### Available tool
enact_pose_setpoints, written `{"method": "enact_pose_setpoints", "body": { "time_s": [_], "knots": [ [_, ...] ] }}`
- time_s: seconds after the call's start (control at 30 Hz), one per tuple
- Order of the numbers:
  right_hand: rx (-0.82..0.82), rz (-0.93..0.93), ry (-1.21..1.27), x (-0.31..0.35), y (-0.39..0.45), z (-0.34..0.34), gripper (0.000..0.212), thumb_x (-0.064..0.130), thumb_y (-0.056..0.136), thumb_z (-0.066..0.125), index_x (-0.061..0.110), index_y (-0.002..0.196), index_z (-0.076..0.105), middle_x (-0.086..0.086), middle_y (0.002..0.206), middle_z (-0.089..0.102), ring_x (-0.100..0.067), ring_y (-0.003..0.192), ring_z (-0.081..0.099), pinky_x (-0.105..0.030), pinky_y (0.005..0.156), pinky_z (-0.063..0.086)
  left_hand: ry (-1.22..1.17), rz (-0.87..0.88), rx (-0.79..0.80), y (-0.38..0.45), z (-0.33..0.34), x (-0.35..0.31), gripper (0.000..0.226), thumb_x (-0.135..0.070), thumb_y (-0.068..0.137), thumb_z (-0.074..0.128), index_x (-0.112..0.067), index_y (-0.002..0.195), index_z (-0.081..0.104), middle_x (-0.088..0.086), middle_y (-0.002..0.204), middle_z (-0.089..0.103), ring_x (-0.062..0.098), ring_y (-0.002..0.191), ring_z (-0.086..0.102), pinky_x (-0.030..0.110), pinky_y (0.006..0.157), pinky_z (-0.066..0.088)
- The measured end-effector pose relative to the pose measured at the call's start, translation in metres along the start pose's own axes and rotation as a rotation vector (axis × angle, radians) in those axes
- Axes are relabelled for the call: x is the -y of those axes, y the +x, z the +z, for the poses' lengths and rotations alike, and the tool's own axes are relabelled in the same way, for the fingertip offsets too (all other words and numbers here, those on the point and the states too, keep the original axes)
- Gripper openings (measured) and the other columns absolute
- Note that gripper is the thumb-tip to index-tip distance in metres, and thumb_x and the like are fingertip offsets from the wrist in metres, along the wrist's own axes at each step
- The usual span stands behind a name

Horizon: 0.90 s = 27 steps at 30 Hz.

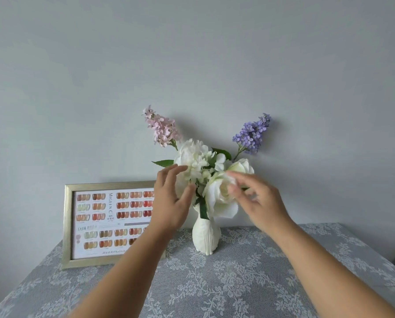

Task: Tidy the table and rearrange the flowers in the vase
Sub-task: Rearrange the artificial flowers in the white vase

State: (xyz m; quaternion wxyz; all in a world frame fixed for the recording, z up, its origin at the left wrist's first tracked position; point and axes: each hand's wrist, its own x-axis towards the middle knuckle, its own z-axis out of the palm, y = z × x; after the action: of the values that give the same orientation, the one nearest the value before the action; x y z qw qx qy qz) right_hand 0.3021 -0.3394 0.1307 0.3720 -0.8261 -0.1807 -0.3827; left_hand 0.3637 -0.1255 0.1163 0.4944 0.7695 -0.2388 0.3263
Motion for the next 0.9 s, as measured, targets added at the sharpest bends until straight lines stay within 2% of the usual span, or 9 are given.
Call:
{"method": "enact_pose_setpoints", "body": {
  "time_s": [0.07, 0.13, 0.2, 0.3, 0.37, 0.47, 0.57, 0.7, 0.9],
  "knots": [
    [-0.144, 0.075, -0.006, -0.009, 0.009, -0.011, 0.038, 0.060, 0.085, 0.050, 0.055, 0.122, 0.046, 0.018, 0.102, 0.062, 0.004, 0.083, 0.061, -0.006, 0.065, 0.044, 0.011, -0.015, 0.007, -0.007, 0.001, 0.002, 0.048, -0.048, 0.087, 0.054, -0.038, 0.133, 0.045, -0.008, 0.141, 0.038, 0.011, 0.133, 0.034, 0.031, 0.105, 0.030],
    [-0.251, 0.276, 0.051, -0.023, 0.026, -0.019, 0.046, 0.055, 0.080, 0.057, 0.052, 0.124, 0.040, 0.007, 0.117, 0.057, -0.003, 0.097, 0.058, -0.016, 0.078, 0.044, 0.020, -0.031, 0.006, -0.007, 0.002, 0.001, 0.052, -0.053, 0.087, 0.051, -0.039, 0.136, 0.042, -0.008, 0.145, 0.035, 0.014, 0.136, 0.031, 0.034, 0.107, 0.029],
    [-0.183, 0.519, 0.169, -0.038, 0.042, -0.021, 0.055, 0.051, 0.077, 0.064, 0.053, 0.124, 0.036, 0.000, 0.130, 0.045, -0.014, 0.112, 0.049, -0.034, 0.087, 0.042, 0.040, -0.047, 0.012, -0.001, 0.003, -0.001, 0.052, -0.055, 0.089, 0.049, -0.039, 0.138, 0.041, -0.008, 0.148, 0.033, 0.017, 0.138, 0.029, 0.042, 0.111, 0.029],
    [0.065, 0.770, 0.410, -0.048, 0.053, -0.012, 0.047, 0.048, 0.079, 0.067, 0.050, 0.119, 0.044, 0.004, 0.125, 0.053, -0.020, 0.101, 0.055, -0.041, 0.077, 0.050, 0.133, -0.027, 0.048, 0.014, 0.004, -0.007, 0.050, -0.059, 0.091, 0.045, -0.047, 0.138, 0.039, -0.010, 0.153, 0.028, 0.021, 0.141, 0.023, 0.047, 0.113, 0.024],
    [0.068, 0.747, 0.471, -0.051, 0.058, -0.002, 0.039, 0.036, 0.079, 0.071, 0.042, 0.114, 0.053, -0.001, 0.118, 0.063, -0.021, 0.089, 0.063, -0.038, 0.068, 0.055, 0.177, -0.020, 0.098, 0.025, 0.006, -0.012, 0.047, -0.061, 0.091, 0.045, -0.052, 0.137, 0.037, -0.011, 0.155, 0.025, 0.024, 0.141, 0.021, 0.047, 0.112, 0.023],
    [-0.036, 0.550, 0.420, -0.048, 0.071, 0.006, 0.038, 0.024, 0.074, 0.077, 0.042, 0.103, 0.060, -0.002, 0.117, 0.065, -0.019, 0.098, 0.065, -0.038, 0.083, 0.056, 0.175, -0.026, 0.186, 0.037, 0.009, -0.016, 0.048, -0.063, 0.090, 0.045, -0.057, 0.137, 0.035, -0.012, 0.157, 0.021, 0.028, 0.143, 0.020, 0.047, 0.111, 0.023],
    [-0.043, 0.455, 0.334, -0.039, 0.083, 0.010, 0.037, 0.027, 0.069, 0.079, 0.046, 0.097, 0.063, 0.006, 0.110, 0.067, -0.014, 0.096, 0.066, -0.037, 0.081, 0.057, 0.169, -0.035, 0.224, 0.041, 0.012, -0.015, 0.050, -0.066, 0.089, 0.045, -0.057, 0.138, 0.035, -0.012, 0.158, 0.020, 0.027, 0.145, 0.019, 0.048, 0.112, 0.024],
    [0.042, 0.427, 0.206, -0.038, 0.085, 0.021, 0.030, 0.031, 0.066, 0.079, 0.038, 0.091, 0.064, 0.006, 0.102, 0.070, -0.016, 0.091, 0.067, -0.041, 0.084, 0.056, 0.123, -0.069, 0.220, 0.041, 0.013, -0.011, 0.049, -0.062, 0.089, 0.050, -0.051, 0.136, 0.044, -0.007, 0.156, 0.027, 0.023, 0.143, 0.025, 0.052, 0.113, 0.030],
    [0.038, 0.469, 0.262, -0.039, 0.084, 0.023, 0.029, 0.027, 0.067, 0.083, 0.024, 0.089, 0.063, -0.005, 0.103, 0.069, -0.025, 0.097, 0.065, -0.047, 0.088, 0.053, 0.083, -0.072, 0.225, 0.040, 0.011, -0.010, 0.046, -0.057, 0.090, 0.053, -0.048, 0.135, 0.047, -0.002, 0.149, 0.037, 0.019, 0.139, 0.035, 0.044, 0.111, 0.035]
  ]
}}
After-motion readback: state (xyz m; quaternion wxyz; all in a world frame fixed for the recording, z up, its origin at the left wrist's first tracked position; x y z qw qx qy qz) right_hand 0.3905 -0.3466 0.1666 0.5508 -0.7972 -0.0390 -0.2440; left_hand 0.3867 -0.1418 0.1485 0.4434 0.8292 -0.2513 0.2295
